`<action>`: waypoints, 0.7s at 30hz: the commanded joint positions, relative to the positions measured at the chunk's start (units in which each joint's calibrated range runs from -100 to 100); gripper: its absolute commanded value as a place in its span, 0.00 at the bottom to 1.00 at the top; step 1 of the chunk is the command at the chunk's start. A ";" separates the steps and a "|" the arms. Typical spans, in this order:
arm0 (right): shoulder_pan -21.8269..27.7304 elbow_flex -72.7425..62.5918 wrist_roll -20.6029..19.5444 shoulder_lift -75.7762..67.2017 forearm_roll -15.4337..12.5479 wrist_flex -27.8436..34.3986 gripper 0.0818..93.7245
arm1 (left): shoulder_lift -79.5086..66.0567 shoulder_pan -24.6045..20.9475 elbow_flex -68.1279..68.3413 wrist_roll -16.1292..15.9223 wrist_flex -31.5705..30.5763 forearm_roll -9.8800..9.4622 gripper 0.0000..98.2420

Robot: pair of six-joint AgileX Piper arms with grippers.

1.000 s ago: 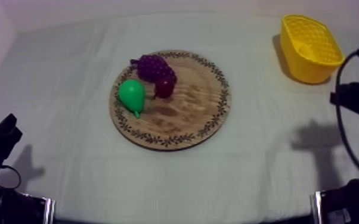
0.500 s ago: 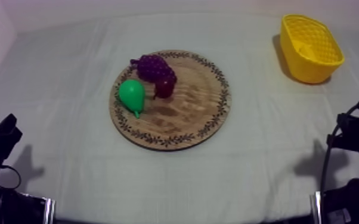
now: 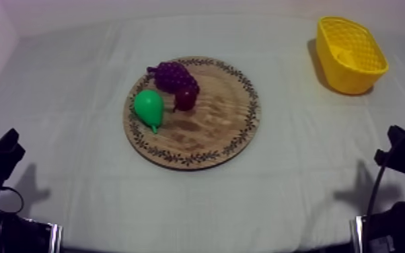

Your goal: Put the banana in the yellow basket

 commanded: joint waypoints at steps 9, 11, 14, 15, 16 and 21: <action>0.02 0.57 4.62 -0.24 0.01 -2.10 0.00 | -0.03 -0.03 0.03 -0.01 0.02 -0.01 0.00; 0.02 0.58 5.40 -0.25 0.01 -2.14 0.00 | -0.03 -0.03 0.03 -0.01 0.02 -0.01 0.00; 0.02 0.59 5.92 -0.25 0.01 -2.17 0.00 | -0.03 -0.03 0.03 -0.01 0.02 -0.01 0.00; 0.02 0.59 6.00 -0.25 0.01 -2.17 0.00 | -0.03 -0.03 0.03 -0.01 0.02 -0.01 0.00; 0.02 0.59 6.03 -0.25 0.01 -2.17 0.00 | -0.03 -0.03 0.03 -0.01 0.02 -0.01 0.00; 0.02 0.59 6.10 -0.25 0.01 -2.18 0.00 | -0.03 -0.03 0.03 -0.01 0.02 -0.01 0.00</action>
